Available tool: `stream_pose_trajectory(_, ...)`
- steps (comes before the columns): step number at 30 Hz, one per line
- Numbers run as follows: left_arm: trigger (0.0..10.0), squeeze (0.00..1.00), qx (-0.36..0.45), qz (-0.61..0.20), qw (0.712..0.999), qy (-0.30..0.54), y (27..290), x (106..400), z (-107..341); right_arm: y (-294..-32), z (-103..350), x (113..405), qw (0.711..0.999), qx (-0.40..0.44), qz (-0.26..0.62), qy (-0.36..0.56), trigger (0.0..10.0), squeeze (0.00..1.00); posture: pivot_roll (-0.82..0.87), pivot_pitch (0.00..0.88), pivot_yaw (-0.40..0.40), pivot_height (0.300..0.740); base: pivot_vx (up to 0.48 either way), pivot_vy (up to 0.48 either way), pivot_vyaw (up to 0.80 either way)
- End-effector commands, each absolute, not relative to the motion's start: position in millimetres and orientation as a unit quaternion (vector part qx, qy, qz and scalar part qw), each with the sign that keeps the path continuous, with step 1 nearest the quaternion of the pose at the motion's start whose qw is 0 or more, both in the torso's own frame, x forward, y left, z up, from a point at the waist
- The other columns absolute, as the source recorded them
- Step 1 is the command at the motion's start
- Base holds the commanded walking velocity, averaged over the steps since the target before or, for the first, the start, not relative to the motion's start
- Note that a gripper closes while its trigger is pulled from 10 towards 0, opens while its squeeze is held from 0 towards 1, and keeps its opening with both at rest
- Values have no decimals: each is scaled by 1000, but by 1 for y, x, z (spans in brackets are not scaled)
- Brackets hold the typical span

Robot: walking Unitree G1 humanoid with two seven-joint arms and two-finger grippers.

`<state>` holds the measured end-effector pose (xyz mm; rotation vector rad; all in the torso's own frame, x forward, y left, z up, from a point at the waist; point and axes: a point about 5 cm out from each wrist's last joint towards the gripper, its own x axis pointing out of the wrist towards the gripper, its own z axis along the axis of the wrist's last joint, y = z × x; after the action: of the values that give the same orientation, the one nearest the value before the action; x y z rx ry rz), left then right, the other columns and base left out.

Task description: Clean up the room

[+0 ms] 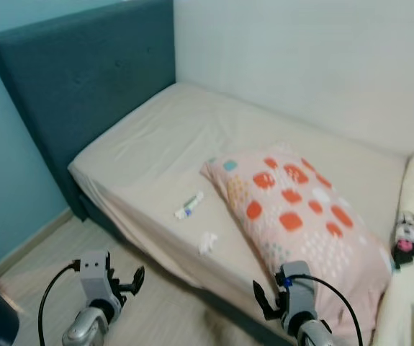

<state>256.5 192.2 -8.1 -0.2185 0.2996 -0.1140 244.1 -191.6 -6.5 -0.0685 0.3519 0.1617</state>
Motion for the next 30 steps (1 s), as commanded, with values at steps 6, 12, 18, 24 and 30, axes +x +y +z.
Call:
stream_pose_trajectory(6,10000,0,-107,-53,977,174,193,243,-20,-188,-17,236,977,-24,75,198,10000,0,-105,117,-50,740,356,0,0)
stream_pose_trajectory(12,10000,0,-106,-48,976,183,195,240,-23,-188,-18,234,977,-21,72,201,10000,0,-104,119,-49,740,350,0,0)
stream_pose_trajectory(18,10000,0,-106,-42,975,193,195,237,-26,-188,-21,232,976,-15,70,208,10000,0,-101,124,-48,740,141,0,0)
stream_pose_trajectory(24,10000,0,-107,-49,974,194,189,235,-27,-188,-24,229,974,-8,69,215,10000,0,-100,125,-51,740,0,0,0)
stream_pose_trajectory(30,10000,0,-106,-54,973,199,185,233,-30,-187,-25,229,973,-8,76,219,10000,0,-98,123,-55,740,0,0,0)
